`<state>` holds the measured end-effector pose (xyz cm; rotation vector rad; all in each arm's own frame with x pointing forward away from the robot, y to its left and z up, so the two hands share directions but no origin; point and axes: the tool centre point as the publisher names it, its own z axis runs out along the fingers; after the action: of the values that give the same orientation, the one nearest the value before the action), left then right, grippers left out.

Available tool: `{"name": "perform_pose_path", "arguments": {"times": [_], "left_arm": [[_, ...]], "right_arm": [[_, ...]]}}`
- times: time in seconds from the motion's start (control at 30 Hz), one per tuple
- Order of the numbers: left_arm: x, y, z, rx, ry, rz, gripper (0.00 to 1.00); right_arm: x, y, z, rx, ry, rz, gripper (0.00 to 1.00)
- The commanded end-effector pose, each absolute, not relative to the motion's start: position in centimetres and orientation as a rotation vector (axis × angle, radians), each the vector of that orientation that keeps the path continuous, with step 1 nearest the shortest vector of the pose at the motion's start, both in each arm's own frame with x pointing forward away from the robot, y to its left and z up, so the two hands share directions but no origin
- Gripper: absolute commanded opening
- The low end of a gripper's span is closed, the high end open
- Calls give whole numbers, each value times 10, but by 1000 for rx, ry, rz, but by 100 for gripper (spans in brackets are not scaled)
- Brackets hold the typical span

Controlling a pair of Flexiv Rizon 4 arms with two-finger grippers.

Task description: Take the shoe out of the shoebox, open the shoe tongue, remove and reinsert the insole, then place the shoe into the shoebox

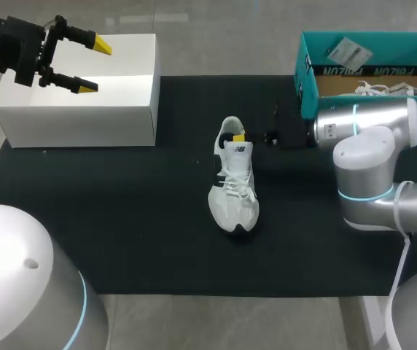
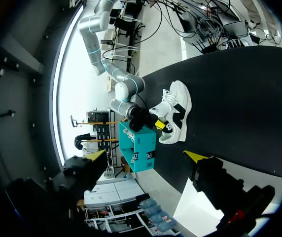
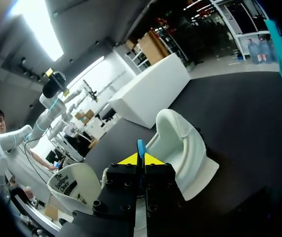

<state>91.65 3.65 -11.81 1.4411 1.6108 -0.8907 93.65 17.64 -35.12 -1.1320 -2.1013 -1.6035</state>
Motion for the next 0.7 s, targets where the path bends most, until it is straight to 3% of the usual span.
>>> {"name": "perform_pose_path", "arguments": {"times": [0.03,0.17,0.2,0.23,0.27,0.3,0.7], "left_arm": [[916,36,-118,1444,1614,-889,100],[916,36,-118,1444,1614,-889,100],[916,36,-118,1444,1614,-889,100],[916,36,-118,1444,1614,-889,100],[916,36,-118,1444,1614,-889,100],[916,36,-118,1444,1614,-889,100],[916,36,-118,1444,1614,-889,100]], "right_arm": [[937,180,-354,-1125,-2109,-1564,0],[935,180,-356,-1132,-2102,-1553,0],[936,180,-356,-1133,-2105,-1554,18],[937,180,-354,-1134,-2109,-1558,46],[939,180,-352,-1133,-2116,-1560,89],[940,180,-350,-1131,-2125,-1563,100],[945,181,-337,-1122,-2170,-1557,100]]}}
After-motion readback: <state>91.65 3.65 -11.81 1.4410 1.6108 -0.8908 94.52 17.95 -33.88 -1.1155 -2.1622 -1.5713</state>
